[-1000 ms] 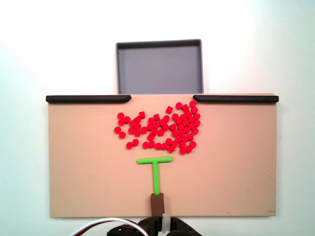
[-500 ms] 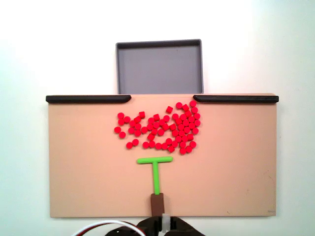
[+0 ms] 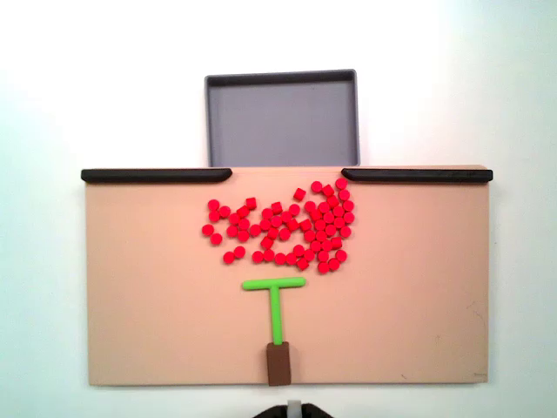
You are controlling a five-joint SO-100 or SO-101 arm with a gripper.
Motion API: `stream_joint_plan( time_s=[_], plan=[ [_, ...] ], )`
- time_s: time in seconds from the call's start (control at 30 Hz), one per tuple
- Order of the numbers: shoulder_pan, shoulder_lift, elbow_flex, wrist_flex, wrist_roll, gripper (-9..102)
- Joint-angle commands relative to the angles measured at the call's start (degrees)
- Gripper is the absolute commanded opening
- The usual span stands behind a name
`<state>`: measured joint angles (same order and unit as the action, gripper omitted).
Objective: Grasp a green tool by the dark brown handle.
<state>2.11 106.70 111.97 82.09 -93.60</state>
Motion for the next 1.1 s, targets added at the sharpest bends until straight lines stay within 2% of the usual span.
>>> stream_joint_plan(
  time_s=[0.0,0.27,0.6,1.07],
  plan=[
    [0.4,2.9,0.5,-0.5,0.1,0],
    [-0.2,3.0,0.8,-2.1,4.4,2],
    [-0.4,0.9,0.8,-2.6,4.0,5],
    [-0.4,-0.5,0.9,-4.8,3.0,16]
  ],
)
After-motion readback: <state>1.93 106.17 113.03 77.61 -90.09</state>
